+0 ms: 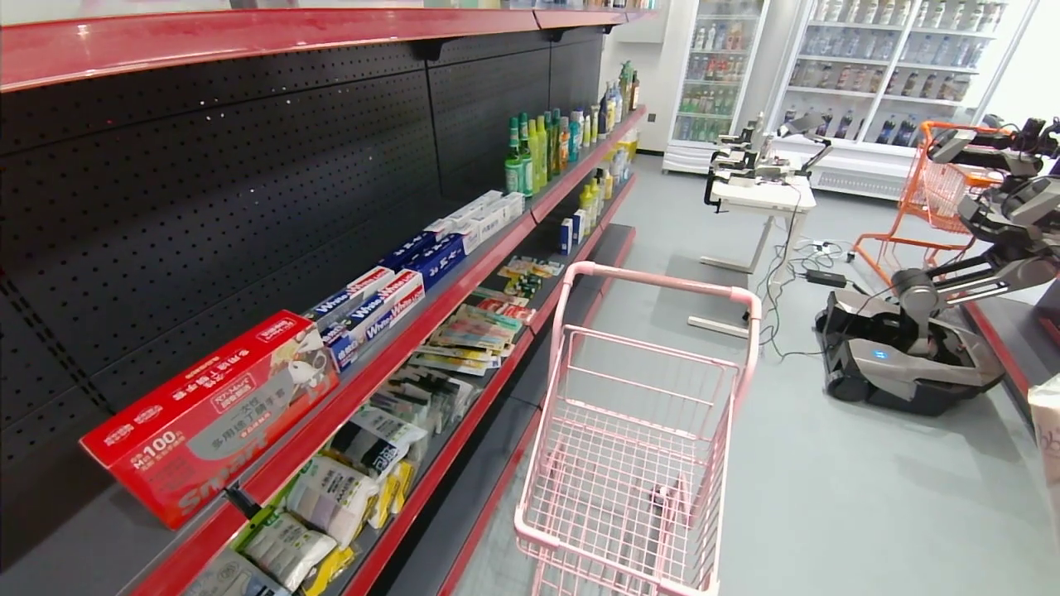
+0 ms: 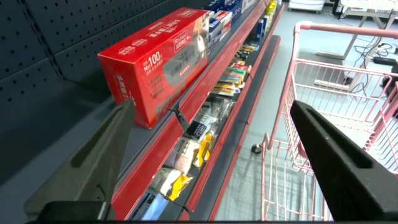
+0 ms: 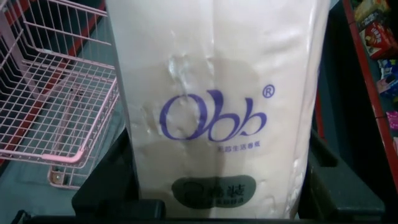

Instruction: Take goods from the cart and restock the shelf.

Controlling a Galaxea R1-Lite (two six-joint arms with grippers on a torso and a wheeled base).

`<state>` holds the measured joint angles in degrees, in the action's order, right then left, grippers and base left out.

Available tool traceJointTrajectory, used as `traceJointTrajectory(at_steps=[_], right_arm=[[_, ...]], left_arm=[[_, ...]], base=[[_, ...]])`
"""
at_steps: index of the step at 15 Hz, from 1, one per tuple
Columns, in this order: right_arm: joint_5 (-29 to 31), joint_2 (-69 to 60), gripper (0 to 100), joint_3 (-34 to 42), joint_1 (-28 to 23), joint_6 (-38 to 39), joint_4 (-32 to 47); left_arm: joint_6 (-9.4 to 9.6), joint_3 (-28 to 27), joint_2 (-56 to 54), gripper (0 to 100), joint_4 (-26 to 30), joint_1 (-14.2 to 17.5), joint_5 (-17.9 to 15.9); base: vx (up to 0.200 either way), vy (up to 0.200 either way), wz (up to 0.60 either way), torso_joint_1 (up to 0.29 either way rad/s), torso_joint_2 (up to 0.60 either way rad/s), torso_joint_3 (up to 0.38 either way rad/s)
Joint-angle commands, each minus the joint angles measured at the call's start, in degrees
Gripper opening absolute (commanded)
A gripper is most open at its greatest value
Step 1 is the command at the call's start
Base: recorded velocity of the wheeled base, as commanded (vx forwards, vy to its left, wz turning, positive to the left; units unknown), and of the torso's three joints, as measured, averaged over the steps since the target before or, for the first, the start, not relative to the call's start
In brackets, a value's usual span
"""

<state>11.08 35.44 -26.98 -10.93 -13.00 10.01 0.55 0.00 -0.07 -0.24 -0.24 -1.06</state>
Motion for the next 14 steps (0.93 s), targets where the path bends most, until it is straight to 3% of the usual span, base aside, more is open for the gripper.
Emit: traceJointTrajectory(at_steps=[1,14], right_arm=[[-0.01,0.42,0,0.00,0.04,-0.01,0.01],[-0.97,2.62,0,1.40,0.65,-0.63,-0.08]], left_arm=[[0.07,0.00,0.07,100,-0.02,0.07,0.01],[-0.02,0.00,0.07,100,-0.02,0.07,0.01]], base=[[0.000,0.000,0.00,0.000,0.00,0.000],[0.000,0.000,0.60,0.004,0.00,0.001]])
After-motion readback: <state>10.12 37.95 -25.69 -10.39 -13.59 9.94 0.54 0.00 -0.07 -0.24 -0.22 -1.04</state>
